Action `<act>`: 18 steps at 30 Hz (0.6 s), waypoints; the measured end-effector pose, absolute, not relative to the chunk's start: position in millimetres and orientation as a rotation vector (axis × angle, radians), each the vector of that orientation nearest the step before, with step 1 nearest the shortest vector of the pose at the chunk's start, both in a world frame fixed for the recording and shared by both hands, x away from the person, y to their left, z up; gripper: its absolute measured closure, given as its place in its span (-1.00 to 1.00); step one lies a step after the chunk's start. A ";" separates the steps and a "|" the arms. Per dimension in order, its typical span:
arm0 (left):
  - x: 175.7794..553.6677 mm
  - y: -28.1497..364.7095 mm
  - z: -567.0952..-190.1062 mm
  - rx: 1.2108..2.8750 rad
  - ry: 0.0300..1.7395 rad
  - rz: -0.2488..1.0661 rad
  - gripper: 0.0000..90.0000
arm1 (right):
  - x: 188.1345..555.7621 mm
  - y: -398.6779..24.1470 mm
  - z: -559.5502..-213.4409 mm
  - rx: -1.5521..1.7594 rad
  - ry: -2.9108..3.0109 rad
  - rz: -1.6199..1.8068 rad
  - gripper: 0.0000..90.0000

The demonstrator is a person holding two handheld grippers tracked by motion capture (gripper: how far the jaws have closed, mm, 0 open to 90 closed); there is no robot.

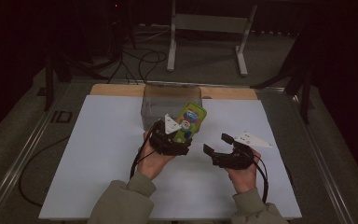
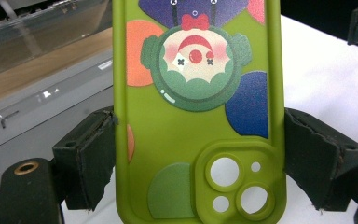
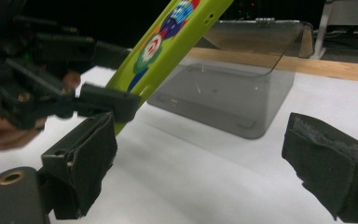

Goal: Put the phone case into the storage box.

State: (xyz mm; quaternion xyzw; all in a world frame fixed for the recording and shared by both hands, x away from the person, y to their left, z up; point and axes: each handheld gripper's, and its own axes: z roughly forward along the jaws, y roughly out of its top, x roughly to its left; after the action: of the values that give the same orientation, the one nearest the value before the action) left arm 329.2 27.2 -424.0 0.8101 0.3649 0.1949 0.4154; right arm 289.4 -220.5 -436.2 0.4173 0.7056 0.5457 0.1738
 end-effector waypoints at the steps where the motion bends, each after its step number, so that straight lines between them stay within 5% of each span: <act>1: 328.7 28.2 -424.3 2.031 0.919 0.493 -0.64 | 289.4 -220.5 -436.2 1.183 2.001 1.547 -0.78; 13: 323.2 34.9 -428.3 1.956 0.927 0.502 -0.64 | 303.1 -200.9 -427.2 1.221 2.013 1.609 -0.68; 18: 319.5 36.0 -431.0 1.910 0.932 0.497 -0.64 | 308.4 -190.8 -420.2 1.225 2.010 1.655 -0.49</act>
State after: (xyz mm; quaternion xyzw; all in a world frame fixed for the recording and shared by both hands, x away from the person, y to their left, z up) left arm 319.5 36.0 -431.0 0.7764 0.3787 0.2021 0.4613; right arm 308.4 -190.8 -420.2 0.4220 0.6925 0.5701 0.1315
